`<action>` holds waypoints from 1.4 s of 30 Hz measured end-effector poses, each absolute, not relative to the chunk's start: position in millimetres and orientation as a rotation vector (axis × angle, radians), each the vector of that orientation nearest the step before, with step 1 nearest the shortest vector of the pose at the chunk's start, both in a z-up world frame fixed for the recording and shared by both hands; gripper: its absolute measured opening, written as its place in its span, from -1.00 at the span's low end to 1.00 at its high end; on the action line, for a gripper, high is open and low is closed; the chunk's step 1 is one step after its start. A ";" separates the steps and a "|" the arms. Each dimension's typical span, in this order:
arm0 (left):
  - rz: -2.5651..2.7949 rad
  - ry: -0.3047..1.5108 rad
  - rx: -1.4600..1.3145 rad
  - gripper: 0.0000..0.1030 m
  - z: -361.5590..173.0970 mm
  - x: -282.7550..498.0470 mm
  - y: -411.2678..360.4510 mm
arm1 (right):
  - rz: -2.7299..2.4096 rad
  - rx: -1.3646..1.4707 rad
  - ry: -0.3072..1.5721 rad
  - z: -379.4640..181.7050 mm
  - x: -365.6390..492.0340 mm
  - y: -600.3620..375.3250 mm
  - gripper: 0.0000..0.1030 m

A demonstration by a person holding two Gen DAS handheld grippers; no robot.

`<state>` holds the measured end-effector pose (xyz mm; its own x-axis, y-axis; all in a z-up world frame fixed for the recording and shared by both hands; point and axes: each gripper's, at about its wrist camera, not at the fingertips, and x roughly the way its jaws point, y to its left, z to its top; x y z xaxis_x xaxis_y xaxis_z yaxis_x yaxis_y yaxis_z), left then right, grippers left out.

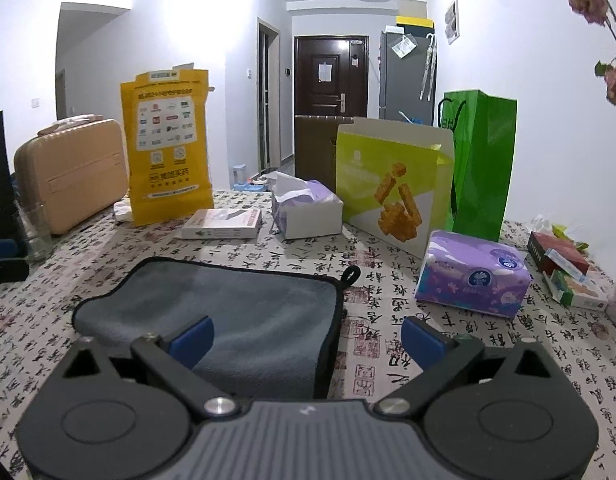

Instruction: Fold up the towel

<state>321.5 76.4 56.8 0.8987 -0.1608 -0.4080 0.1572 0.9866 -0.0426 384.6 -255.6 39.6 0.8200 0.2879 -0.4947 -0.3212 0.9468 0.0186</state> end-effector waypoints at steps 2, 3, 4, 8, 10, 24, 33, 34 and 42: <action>-0.173 0.414 0.003 1.00 59.3 313.2 75.9 | 0.333 -0.068 0.510 43.5 376.4 -253.2 0.96; -0.177 0.411 0.010 1.00 60.1 309.7 75.3 | 0.337 -0.070 0.508 45.1 372.5 -251.9 0.96; -0.180 0.404 0.018 1.00 61.2 305.7 74.7 | 0.341 -0.075 0.506 46.7 368.7 -250.6 0.97; -0.183 0.387 0.013 1.00 64.9 292.9 74.9 | 0.344 -0.090 0.508 52.1 355.4 -246.6 0.99; -0.174 0.385 0.009 1.00 66.3 289.7 74.3 | 0.343 -0.089 0.513 54.0 351.0 -246.4 0.99; -0.143 0.363 0.046 1.00 83.8 241.6 58.6 | 0.337 -0.036 0.514 66.3 306.2 -258.8 1.00; -0.125 0.321 0.029 1.00 84.6 200.2 53.7 | 0.360 -0.009 0.506 64.3 268.6 -267.8 1.00; -0.123 0.314 0.033 1.00 84.0 195.3 52.7 | 0.363 -0.004 0.506 63.4 264.2 -268.4 1.00; -0.101 0.257 0.034 1.00 76.8 144.0 43.6 | 0.376 -0.001 0.479 55.1 218.0 -265.6 1.00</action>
<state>144.0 43.6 76.8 0.9622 -0.0954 -0.2550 0.1040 0.9944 0.0207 218.0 -265.6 55.1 0.8202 0.3529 -0.4503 -0.3535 0.9315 0.0860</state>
